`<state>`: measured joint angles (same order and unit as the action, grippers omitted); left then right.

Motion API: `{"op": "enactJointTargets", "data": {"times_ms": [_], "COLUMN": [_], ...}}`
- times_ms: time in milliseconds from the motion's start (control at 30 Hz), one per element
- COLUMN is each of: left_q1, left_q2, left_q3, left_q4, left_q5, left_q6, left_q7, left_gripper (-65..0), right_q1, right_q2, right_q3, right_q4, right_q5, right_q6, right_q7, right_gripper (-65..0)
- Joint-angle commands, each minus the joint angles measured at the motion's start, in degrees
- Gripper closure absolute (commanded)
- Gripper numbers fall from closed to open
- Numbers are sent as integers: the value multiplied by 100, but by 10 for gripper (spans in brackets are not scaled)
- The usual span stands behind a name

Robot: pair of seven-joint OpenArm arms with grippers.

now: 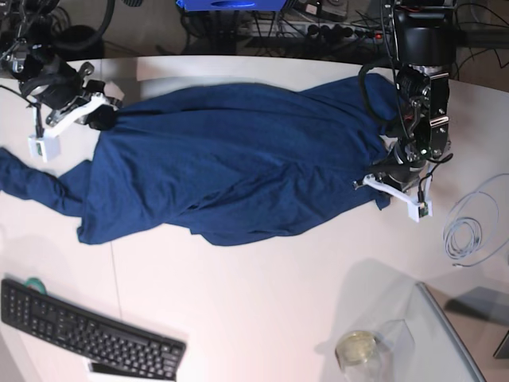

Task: Layout the t-shirt on the table in an organized manner, then fold the t-shirt properly
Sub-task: 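Regrasp the shirt edge with the left gripper beside the right gripper's hold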

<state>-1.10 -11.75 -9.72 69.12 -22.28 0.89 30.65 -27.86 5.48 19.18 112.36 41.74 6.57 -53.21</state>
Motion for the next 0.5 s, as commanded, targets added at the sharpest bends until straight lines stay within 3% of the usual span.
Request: {"op": "enactJointTargets", "data": {"times_ms": [0,67,167,300,400,467], "left_q1": [-52,-26,185,510,950,1196], "left_q2": [-52,-52,-60,-60,36,379], "left_q3": [-53,-79,-88,-88,-308,-774], "left_q4": [99,169,433,1066,1655,1857], "left_q5": [0,-9,-35,-53,-62,-62], "left_q6": [-31,-31,-31,-31,-31,-31], "left_q7": [-90,-81,-90,-81,-98,-116], "left_gripper": [0,0,-193,-385,-446,-439], "right_q1": [-14,-14,-14,-6,-6,-14], "right_q2": [37,37,37,37,37,46], "right_q3": [47,12,3,3,3,3], "right_q4": [83,83,83,83,74,74], "right_q5": [68,68,68,68,68,59], "right_q6": [42,42,42,42,42,42], "right_q7": [68,68,68,68,68,68], "right_gripper": [-2,-2,-2,-2,-2,-2]}}
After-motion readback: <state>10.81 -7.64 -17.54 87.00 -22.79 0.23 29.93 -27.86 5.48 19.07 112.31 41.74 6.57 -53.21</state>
